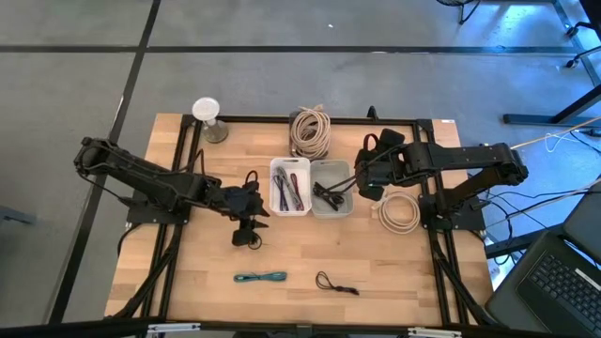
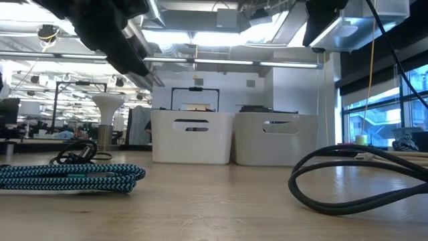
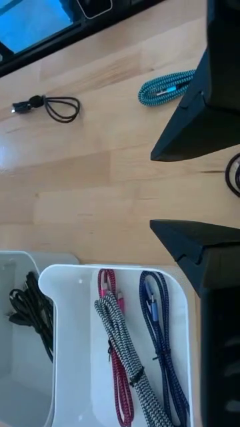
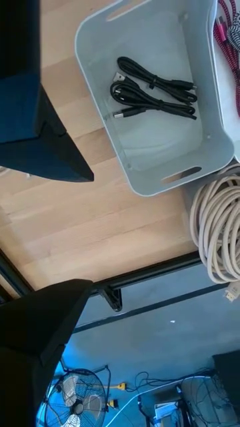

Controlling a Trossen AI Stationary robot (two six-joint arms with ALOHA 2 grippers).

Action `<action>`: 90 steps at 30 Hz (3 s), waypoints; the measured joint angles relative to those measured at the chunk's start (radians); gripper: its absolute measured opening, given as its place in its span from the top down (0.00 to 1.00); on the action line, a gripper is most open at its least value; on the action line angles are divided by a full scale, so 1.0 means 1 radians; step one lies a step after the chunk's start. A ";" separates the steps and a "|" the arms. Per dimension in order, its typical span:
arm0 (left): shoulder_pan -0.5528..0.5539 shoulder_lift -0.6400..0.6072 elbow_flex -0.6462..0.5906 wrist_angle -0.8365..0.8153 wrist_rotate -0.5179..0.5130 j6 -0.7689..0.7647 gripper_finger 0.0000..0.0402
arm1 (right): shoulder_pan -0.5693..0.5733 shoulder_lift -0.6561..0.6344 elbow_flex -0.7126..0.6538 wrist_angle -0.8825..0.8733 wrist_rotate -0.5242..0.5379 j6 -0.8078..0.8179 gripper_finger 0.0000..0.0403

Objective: Pick & Place USB Port
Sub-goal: Put the black charger cable into the gray bin

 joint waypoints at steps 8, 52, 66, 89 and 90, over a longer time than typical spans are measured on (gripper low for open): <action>-0.004 0.000 0.000 -0.003 0.002 -0.013 0.64 | 0.000 0.000 0.000 0.000 0.000 0.015 0.37; -0.163 0.000 0.000 -0.127 0.025 -0.077 0.64 | 0.000 0.000 0.000 0.001 0.000 0.021 0.37; -0.163 0.002 0.000 -0.127 0.000 -0.048 0.64 | 0.000 0.000 0.000 0.001 0.000 0.021 0.37; -0.163 0.079 0.000 -0.132 -0.032 0.002 0.64 | 0.044 0.000 -0.051 0.017 -0.257 0.140 0.37; -0.163 0.087 0.000 -0.132 -0.032 0.002 0.64 | 0.060 0.000 -0.073 0.018 -0.265 0.154 0.37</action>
